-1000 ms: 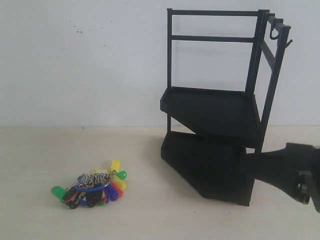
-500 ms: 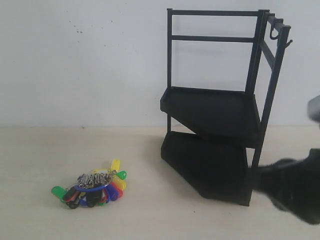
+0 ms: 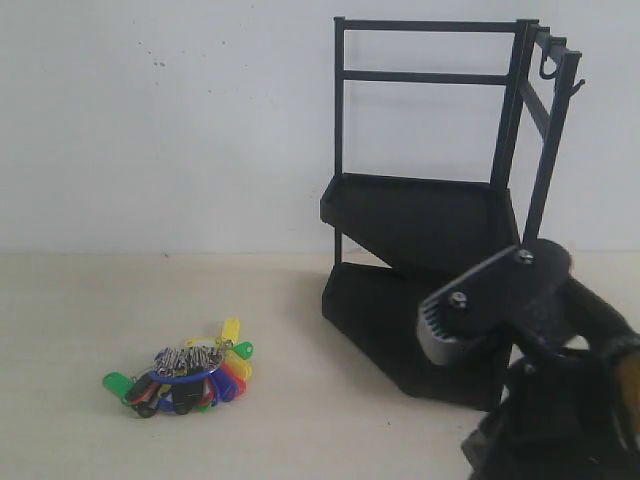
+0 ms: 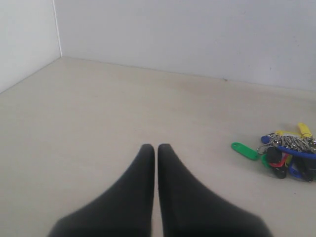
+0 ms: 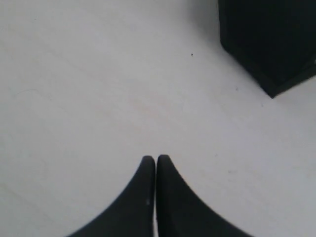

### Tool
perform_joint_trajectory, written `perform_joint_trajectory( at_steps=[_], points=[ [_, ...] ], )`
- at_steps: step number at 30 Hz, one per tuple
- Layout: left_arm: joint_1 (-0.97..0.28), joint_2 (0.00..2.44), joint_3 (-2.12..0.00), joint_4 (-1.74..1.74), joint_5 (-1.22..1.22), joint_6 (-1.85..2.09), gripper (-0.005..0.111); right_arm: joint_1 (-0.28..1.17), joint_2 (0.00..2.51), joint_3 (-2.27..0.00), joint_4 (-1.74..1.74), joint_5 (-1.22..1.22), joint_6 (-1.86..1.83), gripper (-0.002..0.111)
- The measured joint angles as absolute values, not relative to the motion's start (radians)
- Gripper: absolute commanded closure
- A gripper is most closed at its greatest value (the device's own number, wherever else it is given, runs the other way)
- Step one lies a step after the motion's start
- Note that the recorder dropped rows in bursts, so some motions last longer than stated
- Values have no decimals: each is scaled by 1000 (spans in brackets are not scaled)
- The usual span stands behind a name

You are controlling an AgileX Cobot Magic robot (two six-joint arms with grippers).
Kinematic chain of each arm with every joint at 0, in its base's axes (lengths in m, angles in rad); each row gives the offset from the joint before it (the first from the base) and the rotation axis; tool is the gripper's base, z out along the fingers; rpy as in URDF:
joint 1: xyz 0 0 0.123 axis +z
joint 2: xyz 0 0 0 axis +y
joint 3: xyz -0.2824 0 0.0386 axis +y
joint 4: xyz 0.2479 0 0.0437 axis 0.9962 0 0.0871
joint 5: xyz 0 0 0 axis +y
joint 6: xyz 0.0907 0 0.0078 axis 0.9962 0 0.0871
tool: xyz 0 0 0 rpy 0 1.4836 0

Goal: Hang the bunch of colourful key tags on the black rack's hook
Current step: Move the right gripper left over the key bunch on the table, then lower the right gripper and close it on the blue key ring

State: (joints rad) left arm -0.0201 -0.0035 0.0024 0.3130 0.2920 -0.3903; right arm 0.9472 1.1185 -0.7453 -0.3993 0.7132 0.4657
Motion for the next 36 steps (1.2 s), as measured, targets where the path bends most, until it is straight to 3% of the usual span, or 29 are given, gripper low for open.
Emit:
perform_joint_trajectory(
  at_steps=[7,14,18,24,28,31,34,36],
  points=[
    [-20,-4,2,313,292,-390,102,947,1431,-961,-377,594,236,103],
    [-20,-4,2,313,292,-390,102,947,1733,-1207,-393,558,87,66],
    [-20,-4,2,313,292,-390,102,947,1896,-1382,-394,624,0,68],
    [-20,-4,2,313,292,-390,102,941,2181,-1833,-286,951,-201,68],
    [-20,-4,2,313,292,-390,102,904,2288,-2095,6,942,-457,68],
    [-20,-4,2,313,292,-390,102,838,2316,-2143,198,870,-578,68],
    [-20,-4,2,313,292,-390,102,825,2339,-2147,195,845,-623,61],
    [-20,-4,2,313,292,-390,102,825,2353,-2148,204,829,-652,49]
  ],
)
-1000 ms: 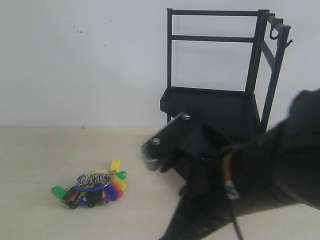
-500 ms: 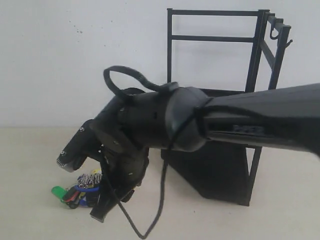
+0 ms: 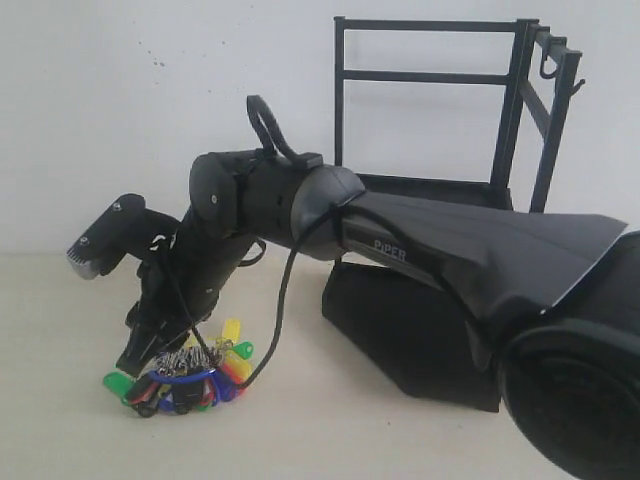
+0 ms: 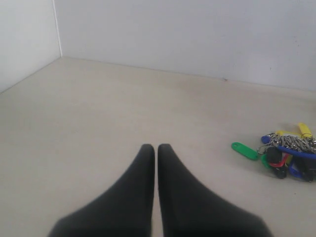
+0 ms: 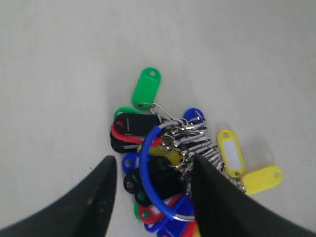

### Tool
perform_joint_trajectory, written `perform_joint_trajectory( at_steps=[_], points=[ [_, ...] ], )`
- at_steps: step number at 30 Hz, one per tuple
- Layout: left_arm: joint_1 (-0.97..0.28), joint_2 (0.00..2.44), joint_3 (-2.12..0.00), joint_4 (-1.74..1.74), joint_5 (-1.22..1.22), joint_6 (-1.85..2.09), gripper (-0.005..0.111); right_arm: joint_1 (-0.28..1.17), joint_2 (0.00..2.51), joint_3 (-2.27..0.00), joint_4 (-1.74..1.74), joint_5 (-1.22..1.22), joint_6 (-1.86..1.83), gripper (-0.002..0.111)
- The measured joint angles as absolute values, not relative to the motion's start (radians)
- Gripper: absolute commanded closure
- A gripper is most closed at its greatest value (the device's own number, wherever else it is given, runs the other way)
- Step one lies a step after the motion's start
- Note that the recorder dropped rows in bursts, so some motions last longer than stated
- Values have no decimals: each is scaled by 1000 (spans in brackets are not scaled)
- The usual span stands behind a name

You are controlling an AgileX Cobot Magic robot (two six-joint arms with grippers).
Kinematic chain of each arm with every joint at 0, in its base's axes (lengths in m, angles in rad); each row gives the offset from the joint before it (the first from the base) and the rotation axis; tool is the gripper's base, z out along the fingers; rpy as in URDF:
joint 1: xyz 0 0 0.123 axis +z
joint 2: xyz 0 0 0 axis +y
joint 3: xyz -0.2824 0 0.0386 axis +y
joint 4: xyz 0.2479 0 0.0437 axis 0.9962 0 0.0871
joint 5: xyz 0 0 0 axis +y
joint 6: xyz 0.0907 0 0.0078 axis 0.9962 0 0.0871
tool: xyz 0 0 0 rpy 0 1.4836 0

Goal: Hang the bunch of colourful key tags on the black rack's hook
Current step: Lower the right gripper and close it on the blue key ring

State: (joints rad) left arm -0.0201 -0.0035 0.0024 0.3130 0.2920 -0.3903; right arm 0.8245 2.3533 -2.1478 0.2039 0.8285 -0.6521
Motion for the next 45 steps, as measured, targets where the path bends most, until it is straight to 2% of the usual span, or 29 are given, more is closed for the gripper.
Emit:
perform_joint_trajectory(
  at_steps=[2,4,7,11,13,45],
  points=[
    [-20,-4,2,313,292,-390,102,826,2373,-2148,225,815,-667,40],
    [-20,-4,2,313,292,-390,102,826,2391,-2148,238,799,-675,38],
    [-20,-4,2,313,292,-390,102,826,2415,-2149,234,787,-703,44],
    [-20,-4,2,313,292,-390,102,828,2446,-2149,214,773,-714,61],
    [-20,-4,2,313,292,-390,102,828,2461,-2149,202,767,-725,64],
    [-20,-4,2,313,292,-390,102,828,2530,-2149,146,680,-744,64]
  ],
)
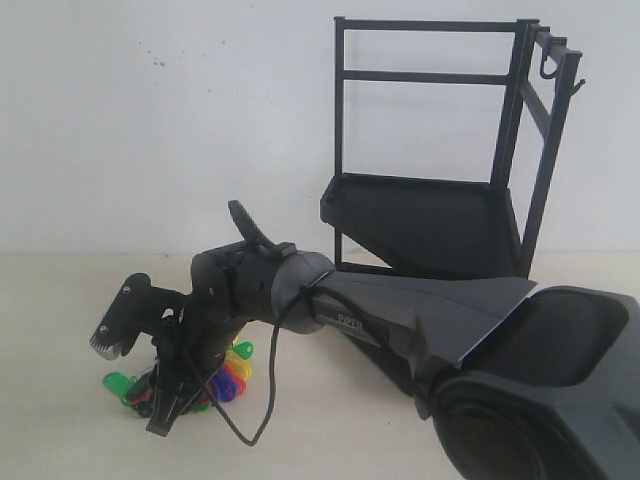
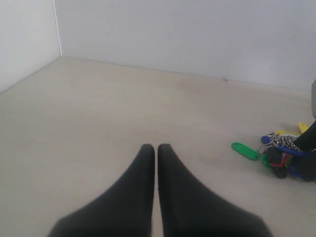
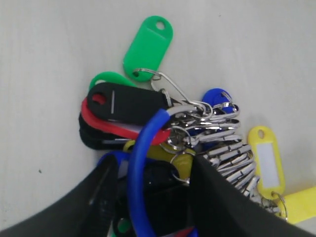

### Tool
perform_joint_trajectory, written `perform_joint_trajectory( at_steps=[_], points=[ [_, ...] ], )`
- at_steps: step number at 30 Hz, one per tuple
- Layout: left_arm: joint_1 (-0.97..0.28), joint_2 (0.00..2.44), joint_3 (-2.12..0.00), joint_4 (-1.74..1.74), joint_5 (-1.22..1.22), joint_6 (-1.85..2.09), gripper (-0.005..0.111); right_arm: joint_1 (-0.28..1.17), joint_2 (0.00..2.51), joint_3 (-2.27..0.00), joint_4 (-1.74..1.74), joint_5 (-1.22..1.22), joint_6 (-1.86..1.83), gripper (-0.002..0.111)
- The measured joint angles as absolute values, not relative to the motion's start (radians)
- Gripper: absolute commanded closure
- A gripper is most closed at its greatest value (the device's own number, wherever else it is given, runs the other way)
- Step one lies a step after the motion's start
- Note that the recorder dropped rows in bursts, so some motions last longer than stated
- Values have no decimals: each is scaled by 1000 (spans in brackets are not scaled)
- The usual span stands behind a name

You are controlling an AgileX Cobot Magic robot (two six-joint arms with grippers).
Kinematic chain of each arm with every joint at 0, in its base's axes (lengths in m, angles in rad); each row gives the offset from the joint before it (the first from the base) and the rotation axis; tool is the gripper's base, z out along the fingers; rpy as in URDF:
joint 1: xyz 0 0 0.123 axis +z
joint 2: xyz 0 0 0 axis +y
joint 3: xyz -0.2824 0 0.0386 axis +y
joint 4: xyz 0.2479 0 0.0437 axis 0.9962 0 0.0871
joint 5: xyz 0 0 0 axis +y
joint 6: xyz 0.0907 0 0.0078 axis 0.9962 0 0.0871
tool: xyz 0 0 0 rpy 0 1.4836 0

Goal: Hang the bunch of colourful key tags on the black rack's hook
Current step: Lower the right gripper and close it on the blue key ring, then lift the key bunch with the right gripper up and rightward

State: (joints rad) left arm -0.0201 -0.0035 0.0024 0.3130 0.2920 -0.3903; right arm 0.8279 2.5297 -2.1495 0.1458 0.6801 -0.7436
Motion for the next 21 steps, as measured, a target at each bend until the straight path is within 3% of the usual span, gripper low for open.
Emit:
perform_joint_trajectory(
  at_steps=[2,9,21],
  points=[
    [-20,-4,2,313,292,-390,102,828,2530,-2149,146,680,-744,68],
    [-20,-4,2,313,292,-390,102,828,2530,-2149,146,704,-744,108],
    [-20,-4,2,313,292,-390,102,828,2511,-2149,141,767,-740,108]
  ],
)
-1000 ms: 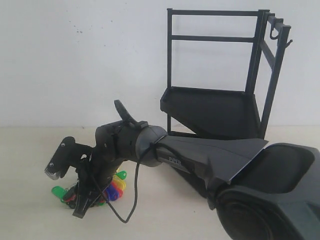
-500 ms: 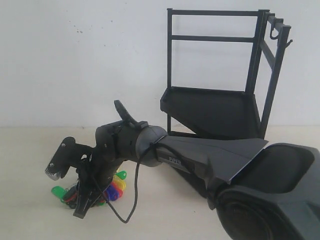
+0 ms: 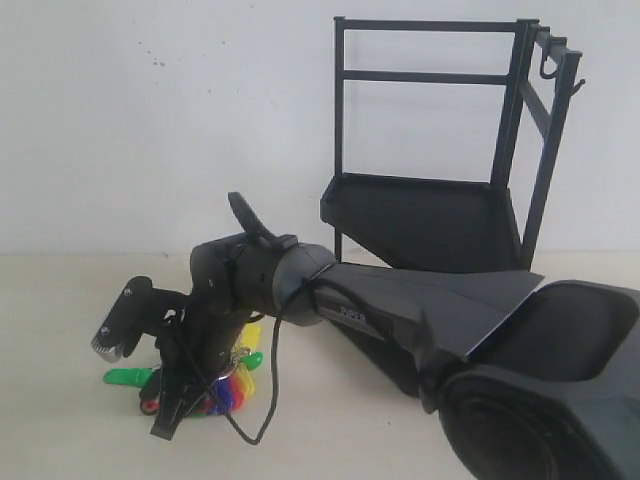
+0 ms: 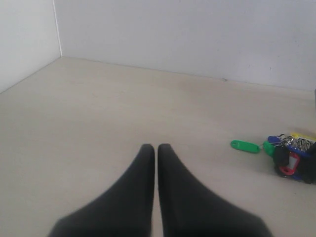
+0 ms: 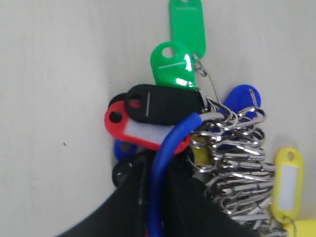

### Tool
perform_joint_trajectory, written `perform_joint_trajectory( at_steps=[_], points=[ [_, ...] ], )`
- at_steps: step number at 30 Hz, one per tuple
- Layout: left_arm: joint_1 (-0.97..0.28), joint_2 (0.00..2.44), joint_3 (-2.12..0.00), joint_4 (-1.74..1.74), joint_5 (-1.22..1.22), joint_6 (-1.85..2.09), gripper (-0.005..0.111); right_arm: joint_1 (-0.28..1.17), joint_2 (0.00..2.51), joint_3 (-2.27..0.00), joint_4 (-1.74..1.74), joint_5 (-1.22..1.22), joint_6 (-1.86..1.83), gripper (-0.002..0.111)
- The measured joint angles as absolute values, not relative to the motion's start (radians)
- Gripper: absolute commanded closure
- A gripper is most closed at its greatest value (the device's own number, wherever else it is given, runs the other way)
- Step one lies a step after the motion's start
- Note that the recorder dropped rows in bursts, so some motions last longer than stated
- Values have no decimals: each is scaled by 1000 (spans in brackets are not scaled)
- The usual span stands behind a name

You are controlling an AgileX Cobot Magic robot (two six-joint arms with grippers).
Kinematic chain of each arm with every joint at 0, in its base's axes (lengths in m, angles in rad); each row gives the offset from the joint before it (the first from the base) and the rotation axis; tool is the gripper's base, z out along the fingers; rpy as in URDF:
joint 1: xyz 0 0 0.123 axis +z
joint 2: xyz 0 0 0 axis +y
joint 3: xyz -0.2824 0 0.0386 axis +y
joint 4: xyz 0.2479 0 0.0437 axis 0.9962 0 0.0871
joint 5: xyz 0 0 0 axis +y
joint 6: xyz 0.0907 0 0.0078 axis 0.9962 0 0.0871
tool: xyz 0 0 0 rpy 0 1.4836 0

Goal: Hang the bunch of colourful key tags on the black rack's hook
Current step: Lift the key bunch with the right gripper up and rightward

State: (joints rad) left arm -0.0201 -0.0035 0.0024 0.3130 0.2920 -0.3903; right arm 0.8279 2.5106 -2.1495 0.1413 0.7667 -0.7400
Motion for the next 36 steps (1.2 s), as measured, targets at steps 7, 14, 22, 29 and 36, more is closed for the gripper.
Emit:
perform_joint_trajectory(
  at_steps=[7,14,22,29,36],
  points=[
    [-20,-4,2,313,292,-390,102,828,2337,-2149,141,857,-633,108],
    [-20,-4,2,313,292,-390,102,824,2177,-2149,259,1011,-595,109],
    [-20,-4,2,313,292,-390,102,869,2011,-2149,114,1099,-398,109],
    [-20,-4,2,313,292,-390,102,891,1955,-2149,109,1212,-408,109],
    [-20,-4,2,313,292,-390,102,909,1844,-2119,125,1231,-398,109]
  ],
)
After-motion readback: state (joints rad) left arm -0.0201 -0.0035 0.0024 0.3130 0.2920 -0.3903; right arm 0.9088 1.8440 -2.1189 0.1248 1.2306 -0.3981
